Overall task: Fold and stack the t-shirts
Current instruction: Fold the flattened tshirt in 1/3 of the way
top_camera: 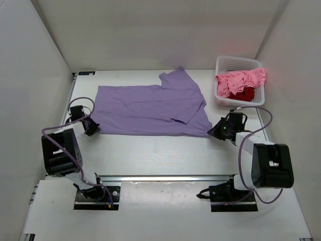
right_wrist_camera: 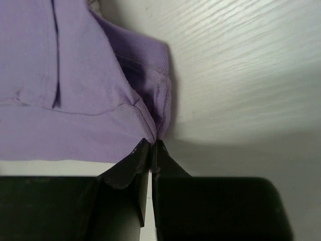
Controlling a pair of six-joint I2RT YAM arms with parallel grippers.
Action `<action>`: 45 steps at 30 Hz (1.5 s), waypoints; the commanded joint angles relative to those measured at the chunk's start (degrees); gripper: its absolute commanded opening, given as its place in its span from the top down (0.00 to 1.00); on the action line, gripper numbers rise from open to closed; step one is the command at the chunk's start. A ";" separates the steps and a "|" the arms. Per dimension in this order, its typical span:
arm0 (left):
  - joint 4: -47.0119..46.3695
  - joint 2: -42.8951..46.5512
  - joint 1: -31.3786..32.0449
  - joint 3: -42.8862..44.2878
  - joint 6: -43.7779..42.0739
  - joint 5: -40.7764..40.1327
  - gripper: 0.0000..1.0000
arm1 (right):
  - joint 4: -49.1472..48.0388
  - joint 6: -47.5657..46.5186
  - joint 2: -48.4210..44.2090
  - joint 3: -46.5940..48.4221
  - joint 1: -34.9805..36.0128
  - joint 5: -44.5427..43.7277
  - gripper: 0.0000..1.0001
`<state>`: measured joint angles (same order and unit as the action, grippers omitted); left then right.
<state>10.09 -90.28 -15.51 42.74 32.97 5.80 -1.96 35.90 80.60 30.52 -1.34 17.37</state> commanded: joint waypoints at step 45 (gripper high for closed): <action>-14.04 6.43 36.87 -1.43 1.48 3.33 0.91 | 0.55 -3.47 15.38 18.87 15.41 -4.71 0.71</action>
<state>-1.50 -85.58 21.45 40.99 33.52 7.11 0.56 31.70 95.59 49.54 13.13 14.15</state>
